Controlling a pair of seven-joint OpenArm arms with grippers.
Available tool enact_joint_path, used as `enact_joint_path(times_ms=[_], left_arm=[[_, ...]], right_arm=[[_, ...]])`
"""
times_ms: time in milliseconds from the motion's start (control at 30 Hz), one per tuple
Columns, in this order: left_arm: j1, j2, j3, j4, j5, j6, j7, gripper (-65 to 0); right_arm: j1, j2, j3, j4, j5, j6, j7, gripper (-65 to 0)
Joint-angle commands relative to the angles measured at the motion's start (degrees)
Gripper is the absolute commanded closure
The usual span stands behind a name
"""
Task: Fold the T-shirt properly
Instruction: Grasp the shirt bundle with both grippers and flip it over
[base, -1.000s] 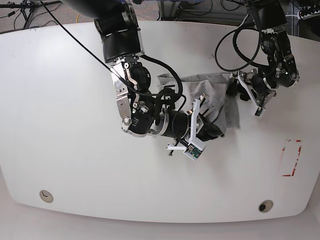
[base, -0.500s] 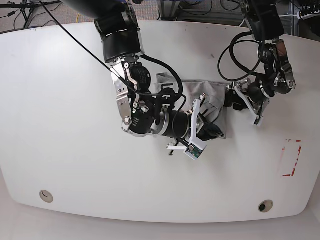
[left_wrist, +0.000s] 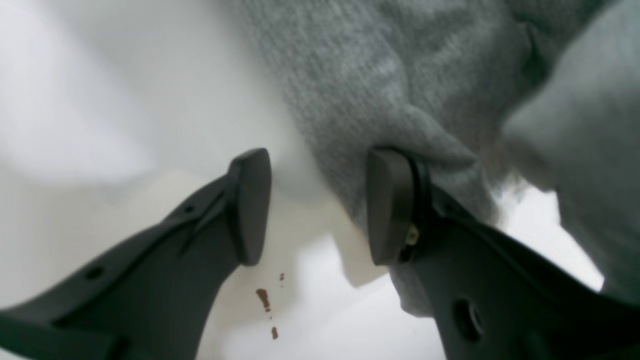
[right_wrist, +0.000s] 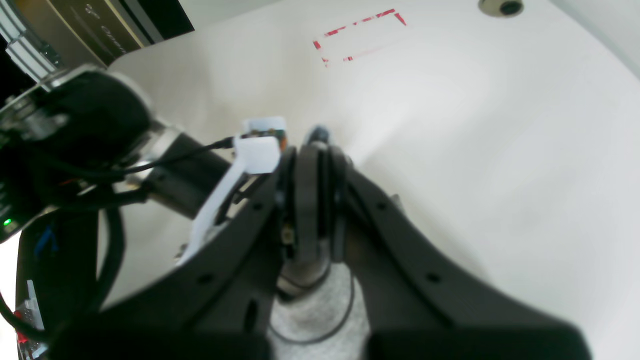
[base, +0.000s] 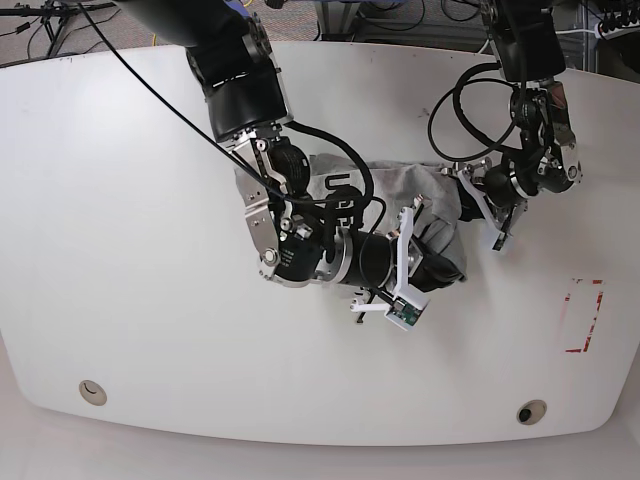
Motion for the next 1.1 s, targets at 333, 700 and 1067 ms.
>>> enact_joint_path(times_ms=[333, 700, 1067], left_arm=[[1.27, -0.51, 0.21, 0.06, 1.86, 0.16, 3.18, -29.3], [1.88, -1.57, 0.21, 0.15, 1.77, 0.16, 3.18, -29.3], [1.88, -3.41, -0.23, 6.21, 0.28, 0.16, 3.36, -29.3]], right_arm=[[2.00, -0.73, -0.40, -10.71, 1.17, 0.10, 10.59, -9.0], [4.46, -0.73, -0.40, -21.35, 1.17, 0.10, 20.61, -30.4], [5.87, -0.73, -0.05, -17.92, 1.34, 0.10, 19.38, -54.2]])
